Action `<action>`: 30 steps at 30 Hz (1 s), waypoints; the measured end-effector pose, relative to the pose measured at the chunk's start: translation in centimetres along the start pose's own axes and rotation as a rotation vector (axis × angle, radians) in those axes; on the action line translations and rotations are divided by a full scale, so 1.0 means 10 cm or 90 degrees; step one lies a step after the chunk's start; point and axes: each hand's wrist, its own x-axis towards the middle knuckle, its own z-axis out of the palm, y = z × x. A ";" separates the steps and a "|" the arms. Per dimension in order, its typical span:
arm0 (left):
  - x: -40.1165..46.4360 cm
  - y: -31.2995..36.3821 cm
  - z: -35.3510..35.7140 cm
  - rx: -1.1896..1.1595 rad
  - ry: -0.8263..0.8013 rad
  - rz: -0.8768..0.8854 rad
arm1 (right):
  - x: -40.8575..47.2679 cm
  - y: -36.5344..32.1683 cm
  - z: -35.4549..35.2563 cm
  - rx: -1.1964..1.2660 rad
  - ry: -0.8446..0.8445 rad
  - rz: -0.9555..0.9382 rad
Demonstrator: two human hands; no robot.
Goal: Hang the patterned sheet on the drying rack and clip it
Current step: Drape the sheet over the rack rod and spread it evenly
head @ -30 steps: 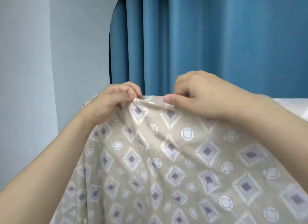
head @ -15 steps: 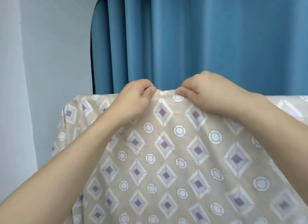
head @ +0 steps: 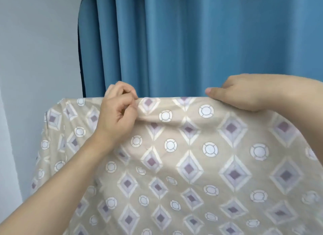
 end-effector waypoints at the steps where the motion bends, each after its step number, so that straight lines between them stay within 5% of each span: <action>1: 0.04 0.08 0.03 0.031 -0.012 -0.004 | -0.01 0.07 0.00 0.011 -0.013 0.010; 8: 0.38 0.99 0.61 0.140 -0.198 -0.048 | -0.06 0.55 -0.10 0.088 -0.035 -0.004; 16: 0.55 1.38 1.00 0.110 -0.296 -0.254 | -0.33 1.29 -0.17 0.199 -0.003 -0.047; 20: 0.54 1.42 1.09 0.013 -0.185 -0.265 | -0.30 1.33 -0.16 0.202 0.155 -0.102; 24: 0.40 1.35 1.00 -0.319 -0.080 -0.298 | -0.30 1.31 0.15 0.055 0.572 -0.338; 26: 0.26 1.27 0.98 -0.294 -0.084 -0.197 | -0.32 1.36 0.36 -0.033 0.680 -0.444; 30: 0.09 1.21 1.08 0.032 -0.141 0.013 | -0.34 1.59 0.57 -0.127 0.670 -0.539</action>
